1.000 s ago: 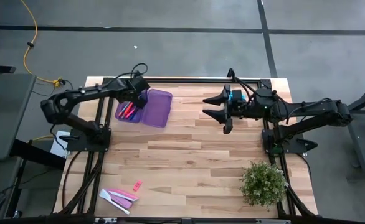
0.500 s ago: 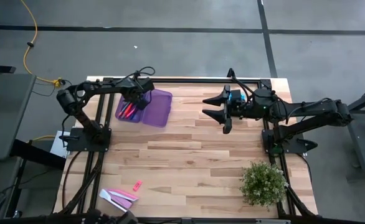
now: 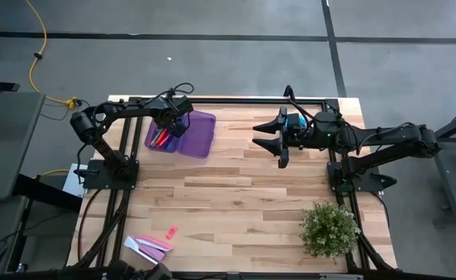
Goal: Pack school essentials
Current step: Put the yellow box of crayons into the purple supply box, then put the pink eraser into the purple supply box
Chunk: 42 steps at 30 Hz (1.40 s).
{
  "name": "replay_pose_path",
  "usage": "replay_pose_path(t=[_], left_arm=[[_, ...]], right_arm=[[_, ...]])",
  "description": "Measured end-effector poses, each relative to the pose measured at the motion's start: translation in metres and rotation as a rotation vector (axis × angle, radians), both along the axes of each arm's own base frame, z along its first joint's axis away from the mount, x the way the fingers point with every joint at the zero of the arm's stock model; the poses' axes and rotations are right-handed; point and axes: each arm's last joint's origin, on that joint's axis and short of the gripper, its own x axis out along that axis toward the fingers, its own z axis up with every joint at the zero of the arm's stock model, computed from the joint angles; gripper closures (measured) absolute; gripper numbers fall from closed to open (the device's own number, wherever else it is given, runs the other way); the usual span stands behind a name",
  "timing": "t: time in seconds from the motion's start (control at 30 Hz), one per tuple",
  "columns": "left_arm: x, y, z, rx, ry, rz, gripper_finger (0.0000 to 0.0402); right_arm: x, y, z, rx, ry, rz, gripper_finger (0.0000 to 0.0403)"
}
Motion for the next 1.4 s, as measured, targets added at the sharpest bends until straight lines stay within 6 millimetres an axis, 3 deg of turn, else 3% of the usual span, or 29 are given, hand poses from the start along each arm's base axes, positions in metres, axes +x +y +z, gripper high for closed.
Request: replay_pose_path(t=[0.17, 0.4, 0.73, 0.9, 1.17, 1.27, 1.4], left_arm=[[0.006, 0.006, 0.013, 0.014, -0.011, -0.018, 0.0232], [0.021, 0.020, 0.047, 0.032, -0.095, -0.071, 0.0184], [0.013, 0.004, 0.101, 0.127, -0.388, -0.024, 0.0191], [0.014, -0.033, 0.129, 0.141, -0.780, -0.225, 0.0205], [0.011, -0.128, 0.169, 0.203, -1.451, -0.652, 0.0214], [0.007, -0.157, 0.185, 0.229, -1.566, -0.798, 0.0214], [-0.002, -0.184, 0.202, 0.344, -1.573, -0.979, 0.0214]], right_arm=[[0.000, 0.000, -0.001, 0.000, 0.007, 0.000, 0.0210], [0.000, 0.000, -0.001, 0.008, 0.007, 0.000, 0.0210], [0.000, 0.000, -0.002, 0.055, 0.013, 0.003, 0.0210], [0.000, 0.000, -0.002, 0.053, 0.015, 0.003, 0.0210], [0.000, 0.000, -0.002, 0.052, 0.020, 0.003, 0.0210], [0.000, 0.000, -0.002, 0.037, 0.021, 0.002, 0.0210], [0.000, 0.000, -0.001, 0.026, 0.013, 0.002, 0.0210]])
